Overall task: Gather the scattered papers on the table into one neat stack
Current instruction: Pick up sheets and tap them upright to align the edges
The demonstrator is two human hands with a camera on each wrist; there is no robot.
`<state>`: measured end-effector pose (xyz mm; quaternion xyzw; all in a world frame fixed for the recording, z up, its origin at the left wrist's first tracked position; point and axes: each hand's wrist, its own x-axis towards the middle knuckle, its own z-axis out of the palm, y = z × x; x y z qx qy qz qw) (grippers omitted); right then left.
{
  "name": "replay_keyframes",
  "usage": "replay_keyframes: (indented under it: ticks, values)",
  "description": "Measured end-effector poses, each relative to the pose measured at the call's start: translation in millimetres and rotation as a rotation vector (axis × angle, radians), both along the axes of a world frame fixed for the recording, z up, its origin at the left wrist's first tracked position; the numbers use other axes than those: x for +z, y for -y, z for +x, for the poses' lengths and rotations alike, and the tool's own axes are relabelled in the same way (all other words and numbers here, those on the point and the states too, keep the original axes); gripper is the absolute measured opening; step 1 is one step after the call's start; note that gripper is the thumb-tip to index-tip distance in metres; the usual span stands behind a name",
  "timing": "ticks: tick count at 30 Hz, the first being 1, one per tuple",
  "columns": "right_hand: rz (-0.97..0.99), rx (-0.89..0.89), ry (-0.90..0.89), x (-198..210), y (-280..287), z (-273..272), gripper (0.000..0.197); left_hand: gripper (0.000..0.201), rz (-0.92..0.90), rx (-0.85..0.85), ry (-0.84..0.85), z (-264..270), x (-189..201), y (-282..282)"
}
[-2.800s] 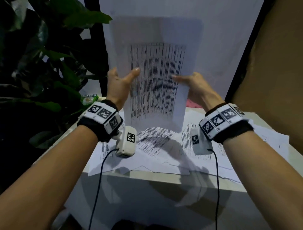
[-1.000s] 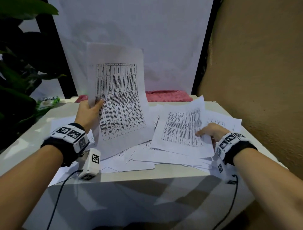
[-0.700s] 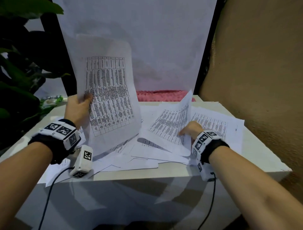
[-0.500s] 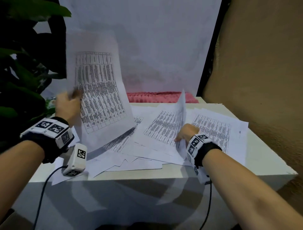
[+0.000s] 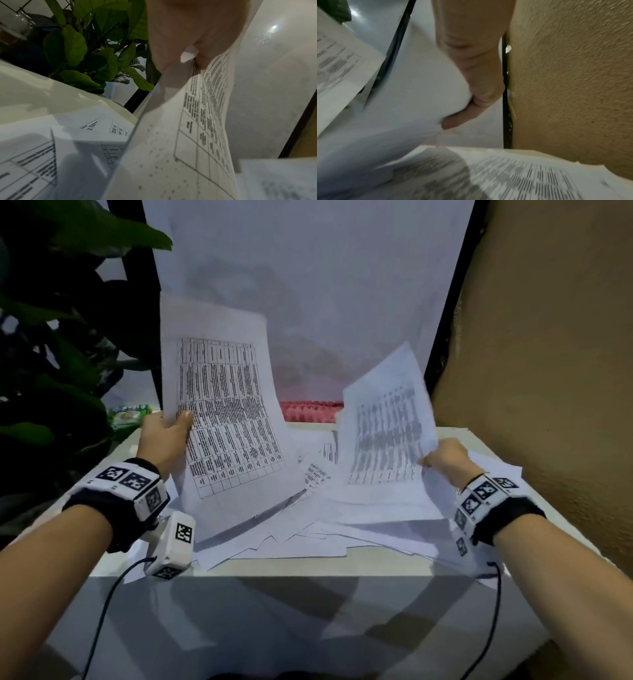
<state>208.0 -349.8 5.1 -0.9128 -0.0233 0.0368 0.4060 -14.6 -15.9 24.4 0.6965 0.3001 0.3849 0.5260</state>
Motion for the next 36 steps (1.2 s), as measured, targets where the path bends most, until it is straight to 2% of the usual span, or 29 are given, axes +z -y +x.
replay_keyframes:
  ticks: [4,6,9,14,17,19,20,21,23,26,30,34,36]
  values:
    - [0.274,-0.048,0.086,38.9,12.8,-4.4,0.042,0.029,-0.018,0.021,-0.033,-3.9,0.3,4.5]
    - [0.452,0.009,0.090,59.5,10.9,-17.1,0.042,0.029,-0.023,-0.004,-0.045,-3.4,2.7,11.2]
    - [0.667,0.142,0.000,73.1,-2.7,-37.2,0.039,0.020,-0.053,-0.084,-0.044,-0.1,6.9,30.2]
    - [0.693,0.318,-0.142,53.4,-48.6,-55.8,0.032,0.036,-0.231,-0.242,0.004,10.0,10.4,49.1]
    - [0.587,0.471,-0.231,41.1,-74.5,-62.4,0.028,0.050,-0.346,-0.301,0.043,9.8,20.0,61.7]
    - [0.568,0.496,-0.229,35.0,-86.8,-62.9,0.024,0.061,-0.399,-0.378,0.083,9.4,24.9,64.8]
    - [0.576,0.469,-0.181,34.3,-91.7,-64.3,0.029,0.065,-0.400,-0.412,0.094,8.3,27.0,65.4]
    - [0.589,0.438,-0.115,34.2,-95.2,-65.6,0.038,0.064,-0.356,-0.422,0.087,5.5,29.7,68.7]
    - [0.629,0.419,0.024,35.5,-99.7,-68.0,0.050,0.044,-0.188,-0.391,0.068,5.4,30.0,68.8]
    - [0.660,0.460,0.169,42.0,-102.5,-72.3,0.043,0.035,0.038,-0.291,0.091,12.1,27.1,59.8]
    - [0.715,0.516,0.206,52.0,-107.0,-76.2,0.034,0.028,0.026,-0.262,0.155,15.3,30.5,57.6]
    - [0.701,0.515,0.179,49.5,-110.0,-75.7,0.033,0.054,0.020,-0.309,0.186,13.6,30.4,61.8]
    - [0.675,0.519,0.149,47.5,-111.4,-75.1,0.022,0.044,0.013,-0.297,0.203,13.6,31.0,63.9]
